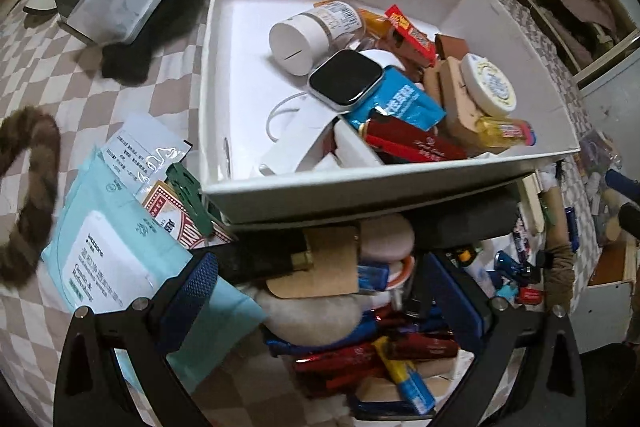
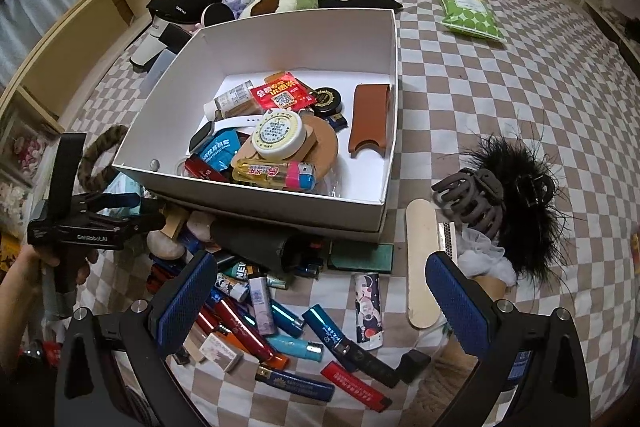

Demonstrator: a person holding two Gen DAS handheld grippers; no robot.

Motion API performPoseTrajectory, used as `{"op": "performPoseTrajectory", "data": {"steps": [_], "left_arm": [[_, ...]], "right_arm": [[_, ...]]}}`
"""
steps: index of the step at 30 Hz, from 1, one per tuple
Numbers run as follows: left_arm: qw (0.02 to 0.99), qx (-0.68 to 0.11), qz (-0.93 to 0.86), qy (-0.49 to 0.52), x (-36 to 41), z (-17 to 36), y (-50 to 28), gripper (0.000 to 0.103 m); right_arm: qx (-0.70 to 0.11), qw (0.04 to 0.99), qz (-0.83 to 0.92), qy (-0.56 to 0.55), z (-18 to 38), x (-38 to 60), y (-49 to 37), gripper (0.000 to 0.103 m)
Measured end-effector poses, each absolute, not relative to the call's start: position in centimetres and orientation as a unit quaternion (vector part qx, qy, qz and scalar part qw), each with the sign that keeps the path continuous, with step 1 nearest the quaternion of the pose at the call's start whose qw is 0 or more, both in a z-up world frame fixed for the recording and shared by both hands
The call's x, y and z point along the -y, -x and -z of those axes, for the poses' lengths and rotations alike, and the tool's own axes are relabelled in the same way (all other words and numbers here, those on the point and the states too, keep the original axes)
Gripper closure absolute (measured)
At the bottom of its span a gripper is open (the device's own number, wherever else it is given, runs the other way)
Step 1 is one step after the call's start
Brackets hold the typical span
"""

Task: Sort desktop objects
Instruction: 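Lower the left tool onto the black gold-capped tube in the heap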

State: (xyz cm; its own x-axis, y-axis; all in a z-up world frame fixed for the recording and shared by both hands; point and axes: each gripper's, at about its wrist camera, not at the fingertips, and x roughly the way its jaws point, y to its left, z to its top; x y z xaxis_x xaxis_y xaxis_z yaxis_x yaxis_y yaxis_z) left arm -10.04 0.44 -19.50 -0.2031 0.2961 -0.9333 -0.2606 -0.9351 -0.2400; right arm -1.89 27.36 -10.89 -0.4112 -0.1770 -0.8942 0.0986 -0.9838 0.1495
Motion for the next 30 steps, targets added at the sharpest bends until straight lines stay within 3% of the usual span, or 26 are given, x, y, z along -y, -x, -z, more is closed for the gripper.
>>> {"op": "performPoseTrajectory", "data": {"steps": [8,30], "left_arm": [[0.173,-0.021,-0.765,0.62,-0.5,20.3,9.5,0.0],[0.115,0.052,-0.751,0.648,4.2,20.6,9.8,0.0]], "right_arm": [[0.032,0.087,0.838,-0.538,10.9,-26.9,2.0,0.0],[0.028,0.094,0.838,-0.536,10.7,-26.7,1.6,0.0]]}}
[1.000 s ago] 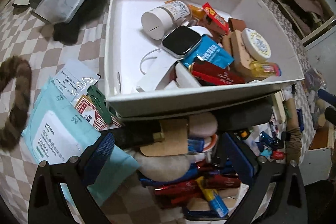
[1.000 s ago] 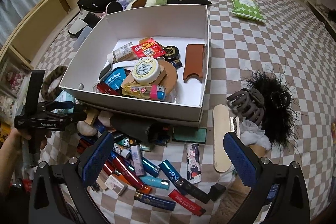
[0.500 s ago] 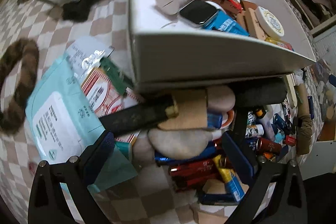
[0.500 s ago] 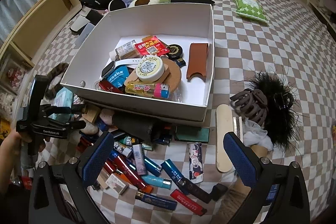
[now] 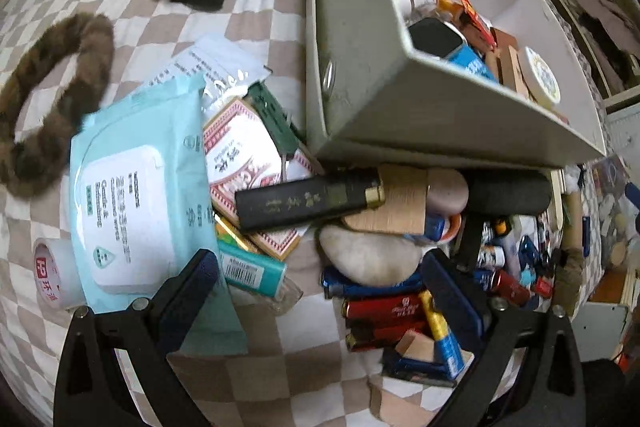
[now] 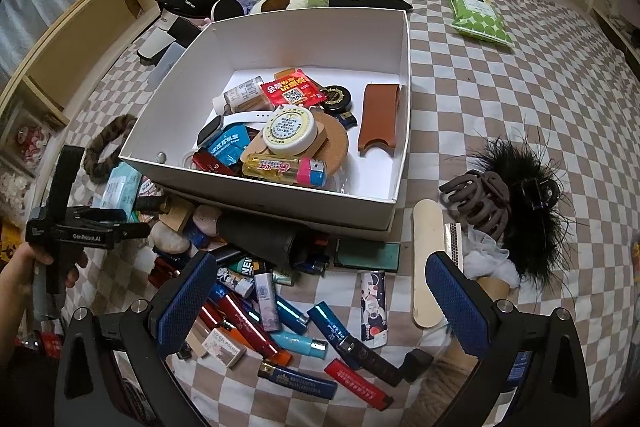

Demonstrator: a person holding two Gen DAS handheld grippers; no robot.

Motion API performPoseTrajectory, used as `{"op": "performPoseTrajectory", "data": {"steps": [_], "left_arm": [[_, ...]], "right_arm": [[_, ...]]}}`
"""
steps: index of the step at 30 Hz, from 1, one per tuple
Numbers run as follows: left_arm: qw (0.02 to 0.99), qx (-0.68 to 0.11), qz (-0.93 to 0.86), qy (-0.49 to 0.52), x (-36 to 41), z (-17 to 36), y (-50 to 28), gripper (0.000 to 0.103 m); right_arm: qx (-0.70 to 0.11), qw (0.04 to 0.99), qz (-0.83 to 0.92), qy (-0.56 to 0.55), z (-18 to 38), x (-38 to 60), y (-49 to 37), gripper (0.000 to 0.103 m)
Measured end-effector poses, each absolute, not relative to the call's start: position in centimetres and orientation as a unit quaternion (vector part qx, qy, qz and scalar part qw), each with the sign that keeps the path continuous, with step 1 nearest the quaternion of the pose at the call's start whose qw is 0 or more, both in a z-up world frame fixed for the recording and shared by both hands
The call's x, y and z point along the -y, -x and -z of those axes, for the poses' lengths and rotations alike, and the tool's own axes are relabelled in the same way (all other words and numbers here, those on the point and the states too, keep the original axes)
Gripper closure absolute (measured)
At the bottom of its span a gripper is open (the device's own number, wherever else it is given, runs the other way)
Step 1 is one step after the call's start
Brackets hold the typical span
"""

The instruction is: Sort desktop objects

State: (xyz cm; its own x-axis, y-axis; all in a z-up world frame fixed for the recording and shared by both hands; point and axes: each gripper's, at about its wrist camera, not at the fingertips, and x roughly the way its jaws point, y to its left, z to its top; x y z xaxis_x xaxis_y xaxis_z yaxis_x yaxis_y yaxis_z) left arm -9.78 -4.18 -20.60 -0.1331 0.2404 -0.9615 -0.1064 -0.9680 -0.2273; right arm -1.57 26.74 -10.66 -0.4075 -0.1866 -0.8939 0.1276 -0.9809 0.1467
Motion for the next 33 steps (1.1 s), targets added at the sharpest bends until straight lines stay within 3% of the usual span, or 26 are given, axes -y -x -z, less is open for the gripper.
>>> {"op": "performPoseTrajectory", "data": {"steps": [8,20,33], "left_arm": [[0.094,0.025,-0.754,0.649,3.0,21.4,11.4,0.0],[0.061,0.071,-0.746,0.659,4.6,22.5,13.0,0.003],[0.043,0.062,-0.751,0.656,6.6,22.1,13.6,0.019]], "right_arm": [[0.027,0.096,0.836,-0.54,10.8,-26.8,1.7,0.0],[0.044,0.093,0.825,-0.555,11.5,-27.5,1.9,0.0],[0.039,0.09,0.815,-0.571,12.2,-27.1,2.0,0.0]]}}
